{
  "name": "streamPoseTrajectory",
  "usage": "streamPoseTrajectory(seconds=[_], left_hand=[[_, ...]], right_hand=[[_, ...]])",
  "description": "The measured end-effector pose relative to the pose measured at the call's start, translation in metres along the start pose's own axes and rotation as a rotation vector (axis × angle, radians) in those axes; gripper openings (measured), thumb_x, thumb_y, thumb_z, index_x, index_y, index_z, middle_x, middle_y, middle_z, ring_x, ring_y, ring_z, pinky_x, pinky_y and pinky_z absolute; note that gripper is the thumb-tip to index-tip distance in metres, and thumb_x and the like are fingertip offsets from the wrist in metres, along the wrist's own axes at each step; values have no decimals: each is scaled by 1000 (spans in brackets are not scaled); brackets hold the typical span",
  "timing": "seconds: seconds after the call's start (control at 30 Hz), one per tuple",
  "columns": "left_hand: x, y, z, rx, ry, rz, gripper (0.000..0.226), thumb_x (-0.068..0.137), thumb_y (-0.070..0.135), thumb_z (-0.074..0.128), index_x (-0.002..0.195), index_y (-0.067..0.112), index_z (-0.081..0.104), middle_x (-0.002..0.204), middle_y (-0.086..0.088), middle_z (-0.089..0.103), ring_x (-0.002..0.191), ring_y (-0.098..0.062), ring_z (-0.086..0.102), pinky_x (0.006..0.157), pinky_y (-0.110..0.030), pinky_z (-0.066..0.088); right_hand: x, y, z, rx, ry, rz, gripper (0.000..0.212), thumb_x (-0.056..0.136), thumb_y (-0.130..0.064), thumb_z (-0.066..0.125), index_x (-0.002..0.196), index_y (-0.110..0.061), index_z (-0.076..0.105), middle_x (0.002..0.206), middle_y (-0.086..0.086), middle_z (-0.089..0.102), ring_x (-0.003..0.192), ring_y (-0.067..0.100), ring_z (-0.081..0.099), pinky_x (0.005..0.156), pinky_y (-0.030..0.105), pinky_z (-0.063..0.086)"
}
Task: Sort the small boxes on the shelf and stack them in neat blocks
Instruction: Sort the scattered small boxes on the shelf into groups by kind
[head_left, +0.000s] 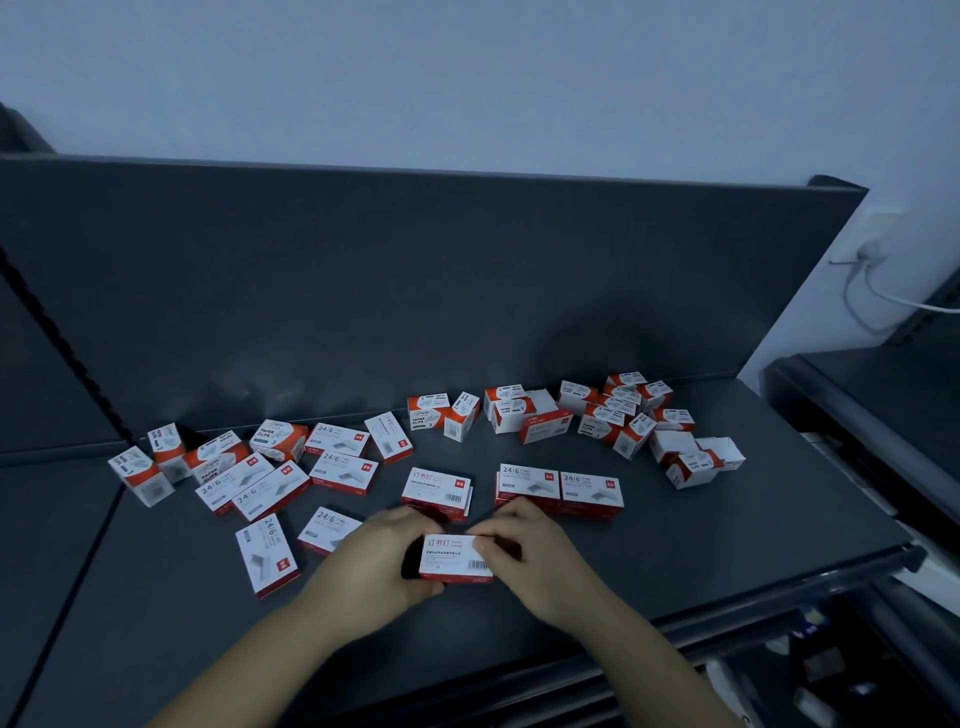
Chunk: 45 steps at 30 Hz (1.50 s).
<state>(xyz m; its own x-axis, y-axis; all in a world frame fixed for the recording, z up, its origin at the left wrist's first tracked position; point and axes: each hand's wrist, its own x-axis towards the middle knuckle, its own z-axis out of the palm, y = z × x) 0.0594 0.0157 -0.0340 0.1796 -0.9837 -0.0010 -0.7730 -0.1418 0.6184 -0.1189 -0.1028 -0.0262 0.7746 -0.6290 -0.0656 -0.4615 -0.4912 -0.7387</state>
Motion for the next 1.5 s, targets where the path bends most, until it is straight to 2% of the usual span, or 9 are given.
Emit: streamPoseTrajectory(seconds=[0.23, 0.4, 0.57, 0.67, 0.77, 0.83, 1.03, 1.27, 1.5], left_hand=[[9, 8, -2, 159, -40, 4, 38, 77, 42, 72, 112, 35, 59, 112, 18, 54, 106, -2, 48, 89, -24, 45], [16, 23, -13, 344, -143, -41, 54, 75, 53, 71, 123, 35, 53, 123, 14, 54, 114, -8, 47, 93, -26, 43], [36, 54, -33, 316, 127, 41, 44, 80, 64, 60, 113, 33, 59, 110, 17, 58, 101, -5, 55, 80, -23, 45], [61, 63, -25, 251, 137, 104, 40, 85, 50, 63, 119, 30, 58, 117, 14, 59, 108, -8, 55, 89, -25, 44], [87, 67, -4, 304, 15, 107, 59, 84, 50, 64, 137, 32, 44, 136, 11, 50, 125, -12, 45, 107, -34, 34], [100, 67, 9, 361, -72, 84, 70, 84, 50, 63, 145, 32, 35, 144, 9, 43, 132, -15, 38, 111, -38, 26], [115, 64, 27, 462, -135, 51, 58, 91, 35, 61, 144, 29, 37, 139, 3, 48, 130, -19, 41, 109, -40, 24], [118, 63, 28, 482, -133, 35, 53, 92, 35, 61, 141, 29, 42, 135, 4, 50, 125, -19, 45, 106, -39, 26], [105, 66, 17, 387, 11, 17, 52, 92, 36, 61, 141, 33, 42, 134, 8, 52, 124, -15, 45, 107, -35, 25]], right_hand=[[1, 6, 5, -231, 74, -150, 23, 98, -30, 52, 111, -21, 68, 106, -8, 53, 98, 6, 52, 85, 20, 43], [-4, 11, -17, -185, 203, -199, 19, 95, -23, 58, 111, -20, 69, 105, -10, 61, 100, 2, 54, 90, 15, 42], [-3, 35, -70, -321, 402, -81, 17, 92, -20, 62, 108, -19, 69, 108, -7, 59, 105, 10, 50, 90, 27, 44], [2, 44, -89, -413, 259, 32, 38, 92, -34, 61, 129, -27, 56, 131, -9, 47, 124, 10, 36, 105, 29, 37], [8, 48, -93, -518, 50, 123, 66, 90, -44, 61, 148, -31, 33, 150, -8, 34, 139, 15, 25, 115, 41, 29], [12, 52, -92, -580, -22, 160, 69, 92, -41, 59, 152, -31, 26, 154, -7, 30, 142, 18, 24, 116, 44, 26], [14, 66, -91, -545, -17, 125, 60, 96, -29, 58, 150, -26, 32, 148, -2, 40, 131, 19, 37, 112, 36, 32], [15, 71, -98, -490, -37, 100, 64, 93, -30, 64, 150, -22, 36, 142, 1, 46, 131, 18, 39, 106, 26, 30], [14, 56, -108, -503, 30, 16, 61, 92, -33, 65, 147, -23, 39, 141, -1, 49, 129, 17, 42, 108, 33, 36]])
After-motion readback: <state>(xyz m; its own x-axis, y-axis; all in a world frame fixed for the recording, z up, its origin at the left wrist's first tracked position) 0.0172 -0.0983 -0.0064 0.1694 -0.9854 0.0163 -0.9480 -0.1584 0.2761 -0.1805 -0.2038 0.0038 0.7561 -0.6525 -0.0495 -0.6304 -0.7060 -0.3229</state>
